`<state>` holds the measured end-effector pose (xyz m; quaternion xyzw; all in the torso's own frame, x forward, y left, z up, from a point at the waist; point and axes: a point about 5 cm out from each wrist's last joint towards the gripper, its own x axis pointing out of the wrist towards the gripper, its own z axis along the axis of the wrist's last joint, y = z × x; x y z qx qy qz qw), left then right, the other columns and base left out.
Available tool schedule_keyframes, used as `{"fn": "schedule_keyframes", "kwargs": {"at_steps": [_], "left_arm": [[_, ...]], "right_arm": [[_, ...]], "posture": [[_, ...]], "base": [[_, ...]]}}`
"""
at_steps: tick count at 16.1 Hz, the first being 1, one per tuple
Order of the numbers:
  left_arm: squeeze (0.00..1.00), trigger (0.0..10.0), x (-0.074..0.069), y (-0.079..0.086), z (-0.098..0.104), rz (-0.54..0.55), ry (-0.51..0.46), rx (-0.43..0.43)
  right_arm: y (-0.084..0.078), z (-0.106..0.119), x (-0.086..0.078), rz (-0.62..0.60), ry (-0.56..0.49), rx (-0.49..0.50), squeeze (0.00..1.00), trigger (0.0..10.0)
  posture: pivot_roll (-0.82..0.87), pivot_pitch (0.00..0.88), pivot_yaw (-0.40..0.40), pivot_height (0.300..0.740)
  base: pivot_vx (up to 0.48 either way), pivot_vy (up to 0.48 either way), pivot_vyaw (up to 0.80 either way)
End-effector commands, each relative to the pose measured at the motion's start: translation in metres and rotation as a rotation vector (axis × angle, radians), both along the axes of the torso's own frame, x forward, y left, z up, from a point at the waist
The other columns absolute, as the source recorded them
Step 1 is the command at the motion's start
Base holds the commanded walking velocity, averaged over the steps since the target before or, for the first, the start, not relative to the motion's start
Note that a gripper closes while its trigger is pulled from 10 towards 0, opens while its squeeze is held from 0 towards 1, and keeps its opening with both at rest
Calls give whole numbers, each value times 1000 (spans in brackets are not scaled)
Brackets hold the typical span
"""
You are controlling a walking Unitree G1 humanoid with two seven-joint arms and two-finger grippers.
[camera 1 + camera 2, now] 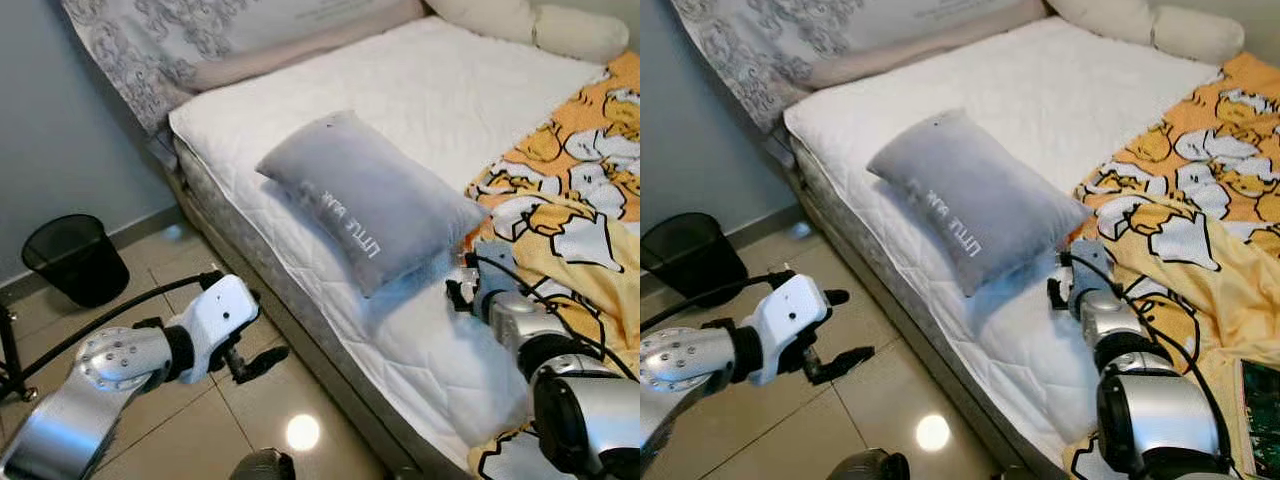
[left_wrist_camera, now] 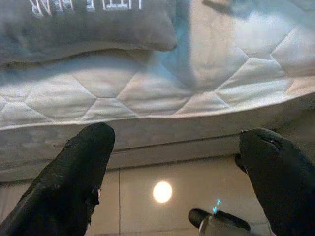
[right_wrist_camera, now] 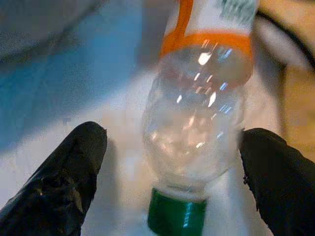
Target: Clean up the room
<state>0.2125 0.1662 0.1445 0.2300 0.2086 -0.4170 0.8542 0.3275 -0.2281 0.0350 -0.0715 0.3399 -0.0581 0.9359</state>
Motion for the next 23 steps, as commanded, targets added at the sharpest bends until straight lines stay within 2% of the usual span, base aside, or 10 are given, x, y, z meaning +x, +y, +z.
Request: {"fn": "schedule_keyframes", "kwargs": {"at_steps": [1,2,3,4,6,9,15,20,23], "left_arm": [[0,10000,-1,3,5,1,-2,9],[0,10000,-3,6,7,5,8,14],[0,10000,-4,7,7,2,15,14],[0,10000,-3,8,8,-5,21,15],[0,10000,0,7,9,-1,13,21],[0,10000,-3,6,9,12,17,11],[0,10000,0,3,9,17,9,0],[0,10000,5,-1,9,14,-2,-17],[0,10000,10,-6,5,10,-9,-34]], "right_arm": [[5,-5,-3,-5,29,13,0,10000],[8,-7,-3,-5,32,23,0,3059],[9,-7,-3,-17,34,24,0,3059],[9,-6,-3,-36,34,26,0,0],[9,-7,-3,-24,53,4,0,0],[8,-9,-5,-30,71,-4,0,0],[8,-4,-1,-37,62,-1,0,0],[8,-4,-1,-46,56,20,0,0],[5,0,2,-83,26,70,0,0]], "posture": [[165,115,70,740],[163,119,86,740],[158,117,91,740],[159,117,93,740],[174,112,82,740],[164,107,78,740],[156,91,67,740],[136,64,69,740],[99,27,66,740]], "base": [[0,0,0],[0,0,0],[0,0,0],[0,0,0],[0,0,0],[0,0,0],[0,0,0],[0,0,0],[0,0,0]]}}
